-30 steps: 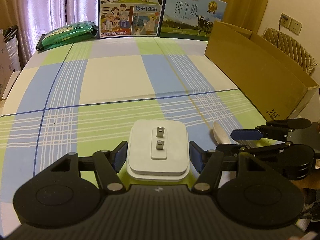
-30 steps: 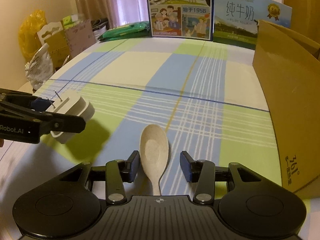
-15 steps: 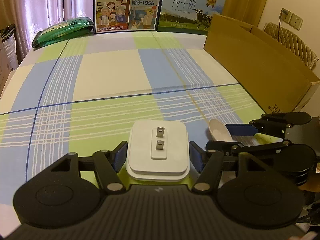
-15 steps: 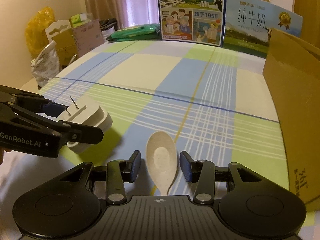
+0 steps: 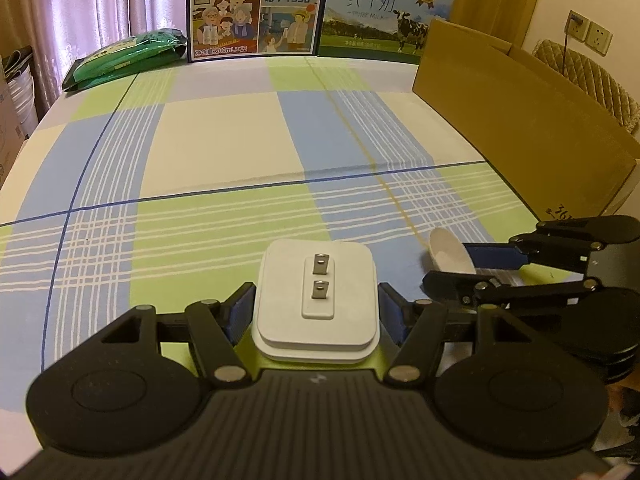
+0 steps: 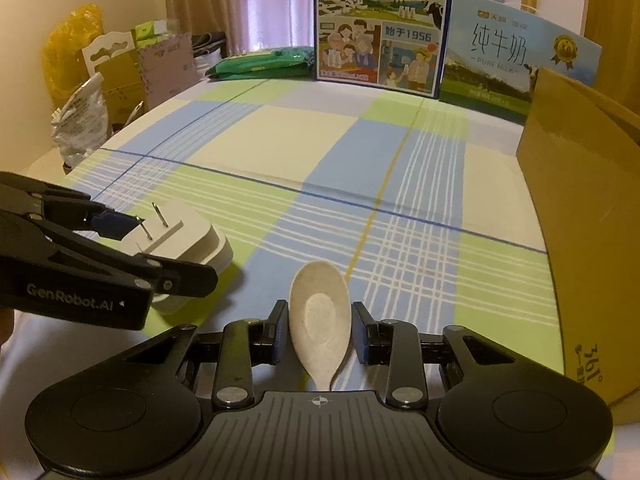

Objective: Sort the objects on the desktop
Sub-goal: 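Carry the plug adapter and white spoon over the cardboard box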

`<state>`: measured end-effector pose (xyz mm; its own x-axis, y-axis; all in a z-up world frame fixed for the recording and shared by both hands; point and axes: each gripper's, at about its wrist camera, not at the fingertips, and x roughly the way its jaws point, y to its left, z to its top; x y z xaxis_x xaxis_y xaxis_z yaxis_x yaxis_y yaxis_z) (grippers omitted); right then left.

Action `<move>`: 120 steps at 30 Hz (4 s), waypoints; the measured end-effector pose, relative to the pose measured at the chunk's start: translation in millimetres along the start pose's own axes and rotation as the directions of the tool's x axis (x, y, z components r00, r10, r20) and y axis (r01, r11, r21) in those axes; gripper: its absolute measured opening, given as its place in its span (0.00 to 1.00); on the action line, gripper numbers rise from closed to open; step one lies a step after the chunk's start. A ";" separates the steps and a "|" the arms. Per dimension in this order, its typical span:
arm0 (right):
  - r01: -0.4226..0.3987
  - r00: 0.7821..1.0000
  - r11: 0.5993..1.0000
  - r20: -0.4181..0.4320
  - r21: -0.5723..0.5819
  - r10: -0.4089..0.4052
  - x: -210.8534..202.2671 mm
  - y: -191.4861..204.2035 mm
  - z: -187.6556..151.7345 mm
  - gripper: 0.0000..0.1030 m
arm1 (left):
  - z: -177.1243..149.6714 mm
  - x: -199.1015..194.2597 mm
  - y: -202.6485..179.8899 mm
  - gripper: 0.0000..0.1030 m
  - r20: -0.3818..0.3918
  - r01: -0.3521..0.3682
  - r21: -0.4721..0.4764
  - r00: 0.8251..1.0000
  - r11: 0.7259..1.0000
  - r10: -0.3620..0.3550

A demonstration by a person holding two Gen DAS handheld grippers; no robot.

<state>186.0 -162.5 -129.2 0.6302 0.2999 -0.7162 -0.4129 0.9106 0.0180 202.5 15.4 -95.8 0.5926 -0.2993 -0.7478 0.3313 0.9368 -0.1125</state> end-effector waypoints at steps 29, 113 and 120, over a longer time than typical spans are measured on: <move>0.030 0.998 0.998 0.060 0.058 -0.033 -18.5 -6.5 18.7 0.29 | 12.3 -11.4 -20.0 0.58 0.054 -0.025 0.035 0.998 0.999 0.024; 0.287 0.897 0.880 0.217 0.377 -0.386 -278.0 -203.9 8.4 0.29 | 96.3 -87.1 -266.1 0.58 0.183 0.150 0.117 0.968 0.982 -0.169; 0.288 0.907 0.890 0.199 0.353 -0.372 -261.4 -216.1 14.3 0.29 | 106.6 -72.3 -266.2 0.58 0.176 0.151 0.109 0.970 0.982 -0.169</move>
<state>119.9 -433.6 64.1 0.8559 -0.0101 -0.5171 0.0458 0.9974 0.0562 149.8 -231.7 57.9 0.6480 -0.4802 -0.5912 0.4951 0.8554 -0.1521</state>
